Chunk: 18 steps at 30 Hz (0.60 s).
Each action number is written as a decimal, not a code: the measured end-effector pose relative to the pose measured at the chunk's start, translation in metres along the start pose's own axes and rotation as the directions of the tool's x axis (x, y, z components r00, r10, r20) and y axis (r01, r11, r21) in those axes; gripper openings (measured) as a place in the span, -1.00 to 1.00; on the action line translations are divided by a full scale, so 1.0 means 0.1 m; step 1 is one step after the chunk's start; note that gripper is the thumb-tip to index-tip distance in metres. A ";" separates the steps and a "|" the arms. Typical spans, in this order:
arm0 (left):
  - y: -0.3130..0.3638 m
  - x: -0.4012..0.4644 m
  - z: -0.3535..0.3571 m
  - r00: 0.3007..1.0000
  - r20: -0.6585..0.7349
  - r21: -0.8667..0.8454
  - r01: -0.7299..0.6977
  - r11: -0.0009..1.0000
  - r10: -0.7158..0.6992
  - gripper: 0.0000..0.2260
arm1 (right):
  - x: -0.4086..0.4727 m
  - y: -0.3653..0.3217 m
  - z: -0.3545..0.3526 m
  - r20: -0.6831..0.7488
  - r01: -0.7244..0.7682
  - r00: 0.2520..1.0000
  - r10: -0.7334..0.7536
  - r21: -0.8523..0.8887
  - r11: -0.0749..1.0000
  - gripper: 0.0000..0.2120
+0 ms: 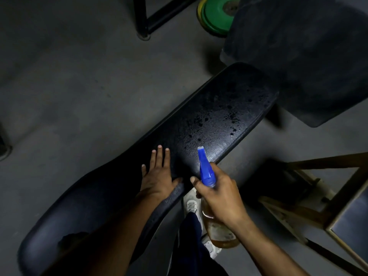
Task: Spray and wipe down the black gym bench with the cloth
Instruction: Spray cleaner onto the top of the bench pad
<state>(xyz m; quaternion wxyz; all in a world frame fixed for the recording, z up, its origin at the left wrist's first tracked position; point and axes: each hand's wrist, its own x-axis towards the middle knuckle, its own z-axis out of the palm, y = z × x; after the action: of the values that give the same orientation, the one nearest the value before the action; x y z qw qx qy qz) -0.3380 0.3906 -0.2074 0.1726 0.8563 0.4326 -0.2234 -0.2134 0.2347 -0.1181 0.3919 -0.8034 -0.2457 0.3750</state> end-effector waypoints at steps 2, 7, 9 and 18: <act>-0.01 0.00 0.00 1.000 0.014 0.000 -0.004 1.000 0.004 -0.01 | -0.06 -0.01 0.05 0.014 0.004 1.000 -0.004 -0.020 1.000 -0.77; -0.02 0.01 0.01 1.000 0.023 -0.021 -0.006 1.000 0.007 0.00 | -0.18 0.13 0.02 -0.022 -0.073 0.997 0.073 0.036 0.997 -0.79; -0.02 0.01 0.01 1.000 0.028 -0.024 -0.007 1.000 0.007 0.00 | -0.23 0.20 -0.02 -0.048 -0.101 0.994 0.102 0.021 0.995 -0.79; 0.01 0.00 -0.03 0.998 0.055 -0.038 -0.005 0.999 0.007 -0.01 | -0.31 0.35 -0.18 -0.165 -0.164 0.971 0.174 0.075 0.984 -0.77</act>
<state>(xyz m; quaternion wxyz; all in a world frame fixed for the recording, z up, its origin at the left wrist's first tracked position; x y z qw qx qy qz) -0.3363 0.3914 -0.2044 0.2013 0.8475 0.4294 -0.2384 -0.2141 0.1850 -0.1269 0.4023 -0.8384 -0.1303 0.3438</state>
